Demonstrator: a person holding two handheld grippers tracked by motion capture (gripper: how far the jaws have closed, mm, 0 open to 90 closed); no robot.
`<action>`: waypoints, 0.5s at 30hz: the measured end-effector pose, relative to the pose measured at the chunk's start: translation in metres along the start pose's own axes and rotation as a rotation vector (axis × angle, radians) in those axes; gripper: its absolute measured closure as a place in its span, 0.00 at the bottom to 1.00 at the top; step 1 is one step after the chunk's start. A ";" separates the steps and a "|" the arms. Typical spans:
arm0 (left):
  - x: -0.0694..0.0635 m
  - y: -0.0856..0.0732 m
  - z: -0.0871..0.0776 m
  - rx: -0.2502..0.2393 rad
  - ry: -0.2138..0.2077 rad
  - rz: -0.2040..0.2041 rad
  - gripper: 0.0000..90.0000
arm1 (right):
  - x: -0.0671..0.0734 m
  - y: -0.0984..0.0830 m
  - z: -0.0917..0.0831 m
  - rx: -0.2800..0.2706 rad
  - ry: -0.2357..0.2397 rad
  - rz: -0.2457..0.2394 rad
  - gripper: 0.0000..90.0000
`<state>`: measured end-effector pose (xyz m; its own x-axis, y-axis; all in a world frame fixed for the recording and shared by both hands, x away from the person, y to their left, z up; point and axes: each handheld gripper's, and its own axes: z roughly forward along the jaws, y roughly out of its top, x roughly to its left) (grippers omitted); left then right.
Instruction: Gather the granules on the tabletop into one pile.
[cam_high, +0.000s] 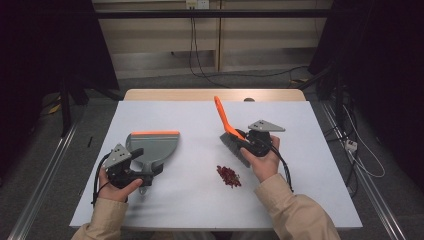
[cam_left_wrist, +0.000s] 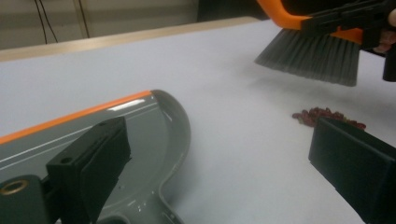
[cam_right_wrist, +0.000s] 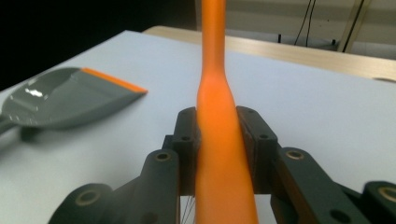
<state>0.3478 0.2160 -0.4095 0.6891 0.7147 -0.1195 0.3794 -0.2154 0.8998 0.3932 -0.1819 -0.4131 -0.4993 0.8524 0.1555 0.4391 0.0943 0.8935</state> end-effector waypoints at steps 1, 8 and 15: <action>-0.001 0.000 0.000 0.017 0.005 0.005 0.06 | -0.002 -0.003 -0.003 0.007 -0.004 -0.004 0.79; -0.002 -0.005 0.000 0.060 0.031 0.002 0.09 | -0.012 -0.022 -0.021 0.022 -0.020 -0.006 0.79; 0.001 -0.007 -0.006 0.063 0.057 -0.020 0.10 | -0.022 -0.031 -0.032 0.036 -0.050 -0.022 0.79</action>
<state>0.3423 0.2220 -0.4141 0.6453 0.7558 -0.1111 0.4318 -0.2409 0.8692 0.3666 -0.2204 -0.4304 -0.4712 0.8747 0.1138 0.4555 0.1309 0.8805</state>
